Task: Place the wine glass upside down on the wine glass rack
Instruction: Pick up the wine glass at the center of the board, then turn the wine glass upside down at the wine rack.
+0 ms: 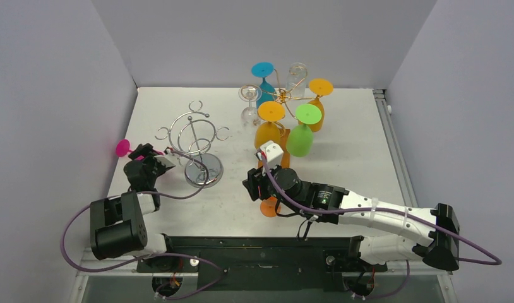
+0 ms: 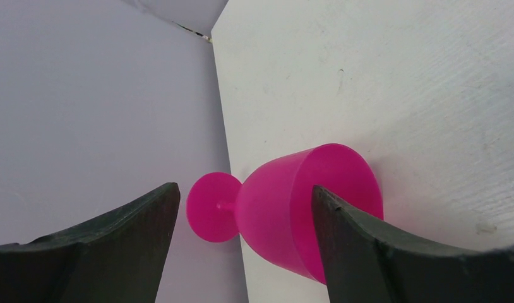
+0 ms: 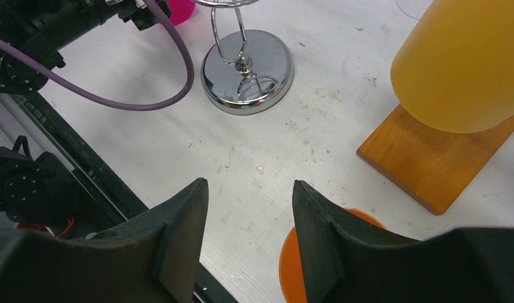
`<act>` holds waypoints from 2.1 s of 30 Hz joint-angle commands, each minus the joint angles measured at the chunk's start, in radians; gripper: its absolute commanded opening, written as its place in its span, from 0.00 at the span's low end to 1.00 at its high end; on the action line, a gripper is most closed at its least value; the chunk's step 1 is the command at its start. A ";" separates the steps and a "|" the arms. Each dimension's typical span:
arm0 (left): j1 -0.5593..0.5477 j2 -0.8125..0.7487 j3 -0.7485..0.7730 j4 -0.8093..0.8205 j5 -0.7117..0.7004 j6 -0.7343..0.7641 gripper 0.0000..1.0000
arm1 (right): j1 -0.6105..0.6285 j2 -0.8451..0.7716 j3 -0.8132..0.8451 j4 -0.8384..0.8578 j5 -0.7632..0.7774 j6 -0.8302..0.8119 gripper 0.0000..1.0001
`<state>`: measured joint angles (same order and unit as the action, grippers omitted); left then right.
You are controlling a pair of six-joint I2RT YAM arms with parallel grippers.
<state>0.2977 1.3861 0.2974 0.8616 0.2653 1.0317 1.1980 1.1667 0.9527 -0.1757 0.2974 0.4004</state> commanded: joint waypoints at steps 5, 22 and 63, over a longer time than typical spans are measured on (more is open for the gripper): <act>-0.062 0.128 -0.062 0.200 -0.194 0.240 0.50 | -0.005 -0.026 0.029 0.047 -0.004 0.009 0.46; -0.062 -0.145 -0.159 0.104 -0.295 0.124 0.00 | -0.014 -0.044 0.061 0.018 -0.038 0.010 0.42; -0.062 -0.939 0.670 -1.441 0.009 -0.324 0.00 | 0.009 -0.045 0.295 -0.152 -0.179 -0.063 0.43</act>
<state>0.2379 0.4637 0.8021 -0.4252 0.1955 0.7895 1.2167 1.1080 1.1873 -0.3290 0.1722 0.3500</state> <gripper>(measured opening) 0.003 0.425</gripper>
